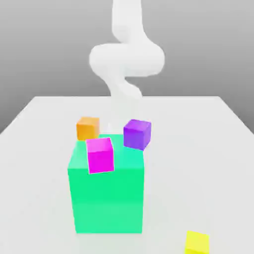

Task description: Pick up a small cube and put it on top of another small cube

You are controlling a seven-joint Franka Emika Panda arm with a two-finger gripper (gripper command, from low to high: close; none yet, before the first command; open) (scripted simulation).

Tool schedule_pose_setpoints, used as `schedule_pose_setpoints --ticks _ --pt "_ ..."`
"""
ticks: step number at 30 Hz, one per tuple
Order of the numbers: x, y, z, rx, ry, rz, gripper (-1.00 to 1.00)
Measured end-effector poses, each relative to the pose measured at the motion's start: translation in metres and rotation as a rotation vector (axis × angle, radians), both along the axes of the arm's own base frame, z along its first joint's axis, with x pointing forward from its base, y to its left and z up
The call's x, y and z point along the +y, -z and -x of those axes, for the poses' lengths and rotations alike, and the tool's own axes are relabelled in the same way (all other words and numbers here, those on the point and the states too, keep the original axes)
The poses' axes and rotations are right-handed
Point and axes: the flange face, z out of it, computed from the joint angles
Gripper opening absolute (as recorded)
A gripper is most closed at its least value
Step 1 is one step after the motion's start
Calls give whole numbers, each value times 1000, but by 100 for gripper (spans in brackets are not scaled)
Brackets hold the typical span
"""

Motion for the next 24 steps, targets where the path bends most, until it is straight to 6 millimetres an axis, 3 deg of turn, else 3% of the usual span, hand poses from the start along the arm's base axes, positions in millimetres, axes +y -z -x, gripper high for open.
schedule_pose_setpoints --ticks 6,12,18,24 --pt "28 86 -69 146 -234 98 0" --pt "64 184 -115 277 -466 194 0" --pt "104 289 -136 401 -708 293 0" --pt "134 398 -135 522 -945 393 0"
